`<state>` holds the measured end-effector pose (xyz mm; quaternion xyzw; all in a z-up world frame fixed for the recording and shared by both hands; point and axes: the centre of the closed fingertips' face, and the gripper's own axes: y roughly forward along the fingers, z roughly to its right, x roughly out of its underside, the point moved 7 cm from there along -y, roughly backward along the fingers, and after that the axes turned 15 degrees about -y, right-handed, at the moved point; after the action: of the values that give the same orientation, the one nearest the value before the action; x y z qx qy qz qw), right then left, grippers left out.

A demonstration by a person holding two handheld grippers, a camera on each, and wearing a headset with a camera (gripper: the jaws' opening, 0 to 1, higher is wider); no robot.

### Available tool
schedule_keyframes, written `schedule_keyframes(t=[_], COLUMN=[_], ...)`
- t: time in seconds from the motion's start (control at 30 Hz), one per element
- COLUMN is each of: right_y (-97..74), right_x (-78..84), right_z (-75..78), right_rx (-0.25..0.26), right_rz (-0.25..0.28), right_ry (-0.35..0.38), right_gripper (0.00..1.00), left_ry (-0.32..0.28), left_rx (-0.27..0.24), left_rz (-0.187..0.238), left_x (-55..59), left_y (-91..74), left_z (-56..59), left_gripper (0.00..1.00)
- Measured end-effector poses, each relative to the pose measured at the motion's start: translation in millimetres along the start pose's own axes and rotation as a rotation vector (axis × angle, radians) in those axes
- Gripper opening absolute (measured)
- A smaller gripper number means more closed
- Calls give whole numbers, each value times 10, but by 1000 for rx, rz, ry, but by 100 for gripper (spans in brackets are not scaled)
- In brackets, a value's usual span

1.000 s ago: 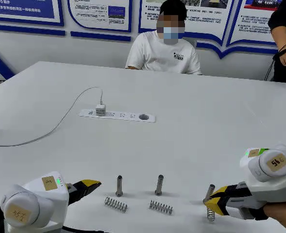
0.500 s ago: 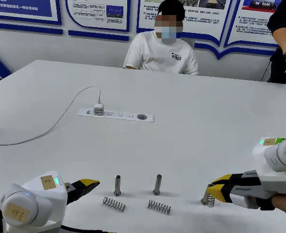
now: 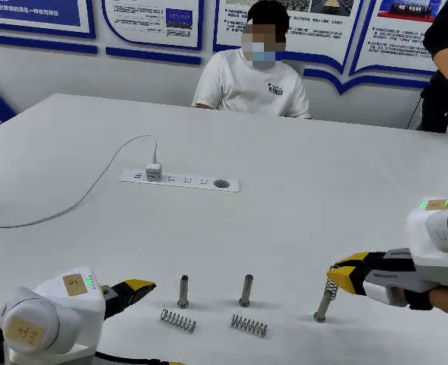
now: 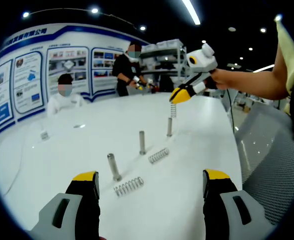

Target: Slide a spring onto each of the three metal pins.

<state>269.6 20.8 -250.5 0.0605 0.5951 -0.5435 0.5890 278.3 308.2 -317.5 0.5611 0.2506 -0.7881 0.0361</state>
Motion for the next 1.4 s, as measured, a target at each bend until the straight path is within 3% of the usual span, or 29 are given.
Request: schedule_keyframes(t=[0.53,1.4], right_y=[70,126], right_x=[77,246], right_z=[90,70], right_rx=[22,43], right_rz=[12,32], right_ry=[34,73], right_gripper=[12,12], left_ry=[0,-1], left_rx=[-9,-15], left_rz=[-7,-20], left_x=[-6,11], left_y=[-18,-20], left_z=[0,18], left_gripper=[87,87])
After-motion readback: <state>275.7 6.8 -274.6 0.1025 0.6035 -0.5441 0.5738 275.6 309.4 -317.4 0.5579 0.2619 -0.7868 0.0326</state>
